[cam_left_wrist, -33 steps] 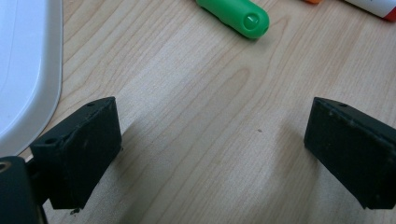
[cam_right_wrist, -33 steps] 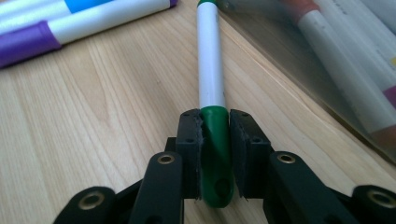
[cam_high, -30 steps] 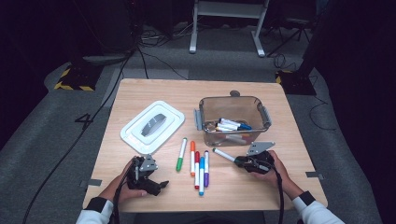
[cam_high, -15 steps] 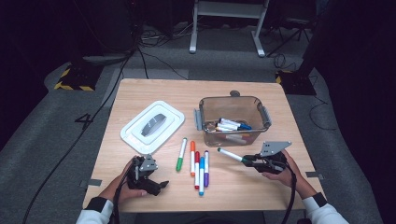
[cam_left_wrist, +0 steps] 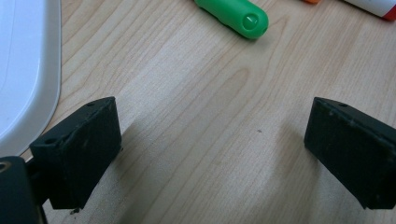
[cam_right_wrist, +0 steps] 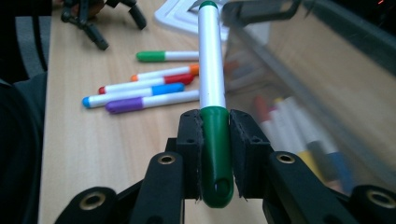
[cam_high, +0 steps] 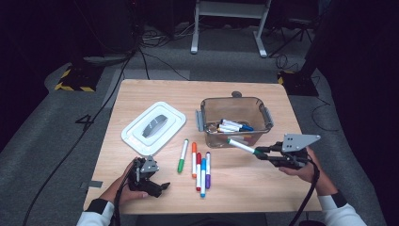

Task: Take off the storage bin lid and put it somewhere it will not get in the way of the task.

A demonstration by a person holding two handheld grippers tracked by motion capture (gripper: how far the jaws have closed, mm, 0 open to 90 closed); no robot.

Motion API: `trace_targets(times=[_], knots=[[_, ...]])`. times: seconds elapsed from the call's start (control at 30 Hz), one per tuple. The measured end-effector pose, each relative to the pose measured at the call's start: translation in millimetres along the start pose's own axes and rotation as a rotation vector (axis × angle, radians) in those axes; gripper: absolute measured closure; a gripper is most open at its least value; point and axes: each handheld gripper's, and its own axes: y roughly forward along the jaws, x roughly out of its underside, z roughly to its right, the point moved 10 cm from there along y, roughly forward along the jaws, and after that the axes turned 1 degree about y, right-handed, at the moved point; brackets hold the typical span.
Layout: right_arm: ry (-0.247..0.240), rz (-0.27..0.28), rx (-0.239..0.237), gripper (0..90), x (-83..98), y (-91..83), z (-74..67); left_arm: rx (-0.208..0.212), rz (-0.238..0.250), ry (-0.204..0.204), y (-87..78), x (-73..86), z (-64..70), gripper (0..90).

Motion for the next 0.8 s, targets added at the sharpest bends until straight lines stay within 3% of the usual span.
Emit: trace_targets(times=[0.17, 0.23, 0.37, 0.53, 0.63, 0.8], knots=[[-0.031, -0.015, 0.051, 75.4, -23.4, -13.0, 34.8, 0.001, 0.001, 0.001, 0.1, -0.1, -0.1, 4.2], [-0.022, -0.022, 0.067, 75.5, -28.9, -12.5, 52.4, 0.001, 0.000, 0.001, 0.2, -0.2, -0.2, 4.2], [0.003, -0.059, 0.074, 75.4, -30.0, -2.9, 82.8, 0.002, 0.001, 0.002, 0.5, -0.6, -0.2, 4.1], [-0.007, -0.131, 0.088, 75.4, -26.7, 19.9, 111.1, 0.004, 0.001, 0.004, 0.6, -0.7, -0.2, 4.1], [-0.011, -0.181, 0.085, 75.4, -23.2, 33.4, 123.8, 0.003, 0.001, 0.004, 0.6, -0.7, -0.2, 4.1], [-0.023, -0.239, 0.046, 75.4, -20.4, 51.3, 129.6, 0.002, 0.001, 0.003, 0.6, -0.7, -0.2, 4.1]])
